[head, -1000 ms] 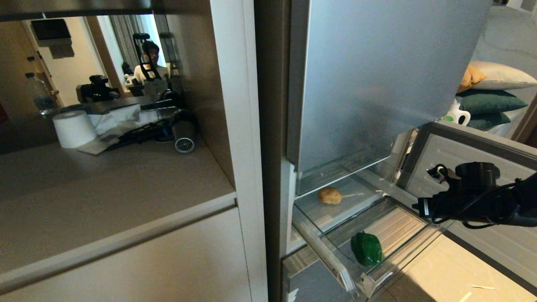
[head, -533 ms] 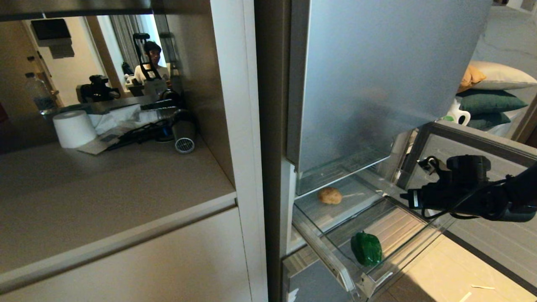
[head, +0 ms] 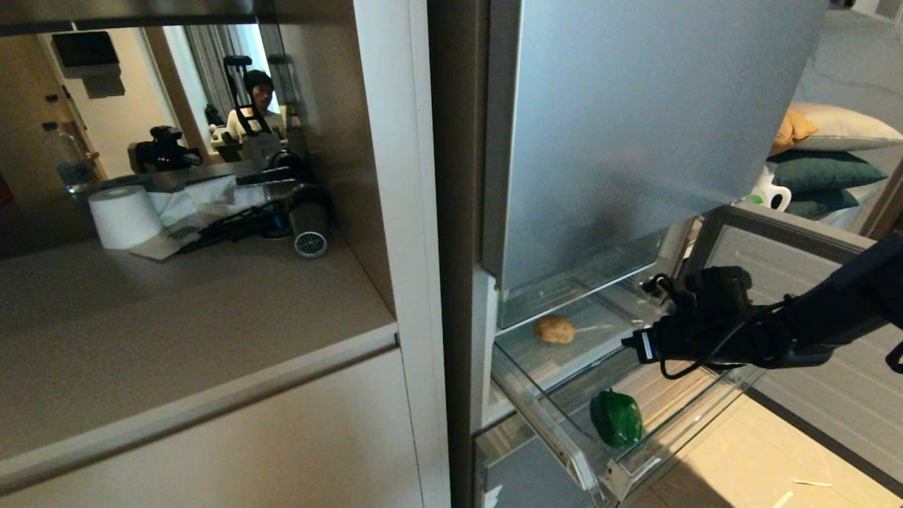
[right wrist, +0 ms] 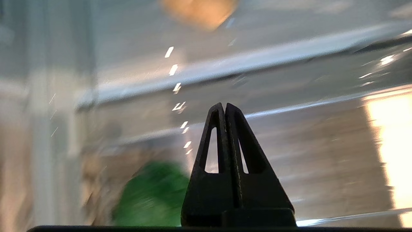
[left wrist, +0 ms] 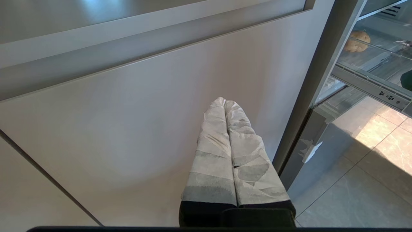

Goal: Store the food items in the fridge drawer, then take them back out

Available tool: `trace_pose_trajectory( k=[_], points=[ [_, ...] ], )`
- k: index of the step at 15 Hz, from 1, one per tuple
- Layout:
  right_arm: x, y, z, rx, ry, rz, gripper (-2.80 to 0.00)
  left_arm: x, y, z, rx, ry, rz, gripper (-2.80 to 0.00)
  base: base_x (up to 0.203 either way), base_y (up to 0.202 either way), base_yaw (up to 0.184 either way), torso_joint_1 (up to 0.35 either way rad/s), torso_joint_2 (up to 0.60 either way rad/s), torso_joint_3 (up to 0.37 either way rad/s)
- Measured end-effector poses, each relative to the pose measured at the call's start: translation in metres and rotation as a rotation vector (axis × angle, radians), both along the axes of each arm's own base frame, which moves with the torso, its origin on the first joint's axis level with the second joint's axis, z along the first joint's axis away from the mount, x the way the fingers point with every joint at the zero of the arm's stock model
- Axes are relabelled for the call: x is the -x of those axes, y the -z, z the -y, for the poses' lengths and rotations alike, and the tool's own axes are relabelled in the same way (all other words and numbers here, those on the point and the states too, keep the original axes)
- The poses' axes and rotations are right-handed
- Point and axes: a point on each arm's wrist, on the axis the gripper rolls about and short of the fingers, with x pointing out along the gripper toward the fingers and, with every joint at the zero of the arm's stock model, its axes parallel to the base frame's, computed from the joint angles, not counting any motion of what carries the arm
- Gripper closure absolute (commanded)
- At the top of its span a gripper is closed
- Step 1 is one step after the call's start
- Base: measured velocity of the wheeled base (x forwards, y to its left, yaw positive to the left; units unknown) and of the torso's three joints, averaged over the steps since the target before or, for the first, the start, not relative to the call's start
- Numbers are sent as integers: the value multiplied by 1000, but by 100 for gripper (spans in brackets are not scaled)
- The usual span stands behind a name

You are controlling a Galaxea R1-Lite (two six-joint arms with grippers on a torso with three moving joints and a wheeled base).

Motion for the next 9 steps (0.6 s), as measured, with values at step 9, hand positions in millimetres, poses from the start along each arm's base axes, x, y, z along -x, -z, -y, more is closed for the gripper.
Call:
trace_pose_trajectory(
  k=[9],
  points=[
    [-8, -13, -38, 34, -103, -244, 0, 0, 0, 0, 0, 0, 0, 0, 0, 0, 0, 0, 0, 0]
  ],
)
